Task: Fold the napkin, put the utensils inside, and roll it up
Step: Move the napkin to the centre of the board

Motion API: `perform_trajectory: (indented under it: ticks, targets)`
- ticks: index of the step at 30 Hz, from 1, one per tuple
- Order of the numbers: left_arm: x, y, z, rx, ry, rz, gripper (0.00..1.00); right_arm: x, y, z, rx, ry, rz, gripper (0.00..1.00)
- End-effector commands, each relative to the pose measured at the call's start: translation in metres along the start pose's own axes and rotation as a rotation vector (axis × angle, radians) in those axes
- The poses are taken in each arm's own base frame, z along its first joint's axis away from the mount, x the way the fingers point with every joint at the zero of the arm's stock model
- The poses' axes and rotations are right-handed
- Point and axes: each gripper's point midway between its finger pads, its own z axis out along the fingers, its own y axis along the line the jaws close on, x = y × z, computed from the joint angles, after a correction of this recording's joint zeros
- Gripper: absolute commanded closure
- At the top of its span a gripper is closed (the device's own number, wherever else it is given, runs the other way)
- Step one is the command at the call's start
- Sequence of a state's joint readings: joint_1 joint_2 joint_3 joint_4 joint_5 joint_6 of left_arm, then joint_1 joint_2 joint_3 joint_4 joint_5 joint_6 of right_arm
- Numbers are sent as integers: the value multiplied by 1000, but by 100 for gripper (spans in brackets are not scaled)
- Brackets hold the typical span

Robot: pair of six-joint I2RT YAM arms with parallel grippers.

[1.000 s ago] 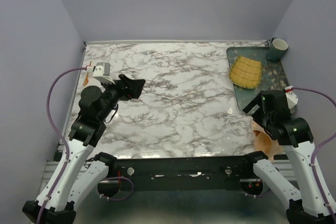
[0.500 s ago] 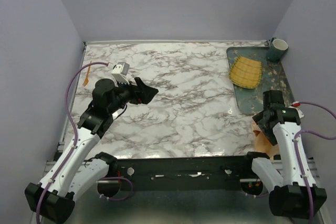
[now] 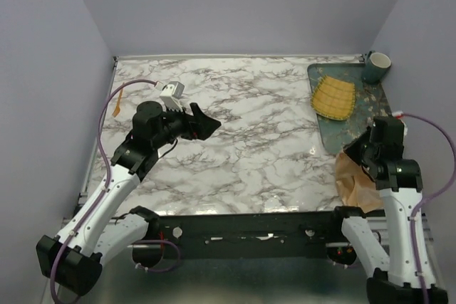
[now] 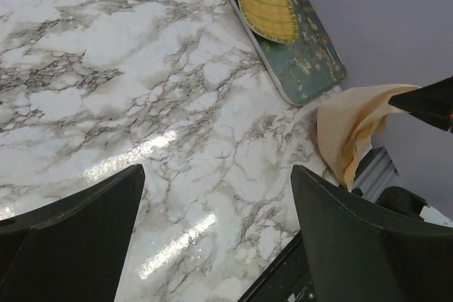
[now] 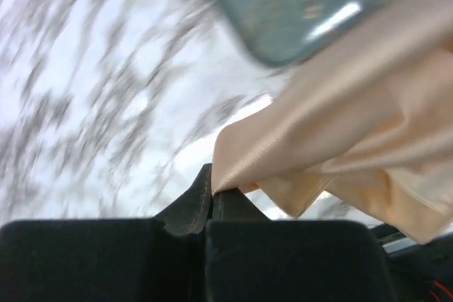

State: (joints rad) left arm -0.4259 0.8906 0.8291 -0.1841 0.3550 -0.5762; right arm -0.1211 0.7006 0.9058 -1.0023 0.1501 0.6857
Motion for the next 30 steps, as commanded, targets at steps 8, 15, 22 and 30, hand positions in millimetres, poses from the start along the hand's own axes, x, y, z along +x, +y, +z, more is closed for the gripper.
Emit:
perform_trajectory:
  ticks: [8, 15, 22, 30]
  targets:
    - [-14, -2, 8, -28, -19, -67, 10, 110, 243, -126, -927, 269, -647, 99]
    - [-17, 1, -9, -73, -42, -47, 16, 138, 297, -163, -1182, 291, -772, 99]
    - [-6, 16, -13, -162, 19, -50, 20, 177, 274, -116, -1021, 483, -851, 99]
    - [85, 50, 18, -228, 392, -164, 27, 158, 216, -22, -846, 539, -663, 87]
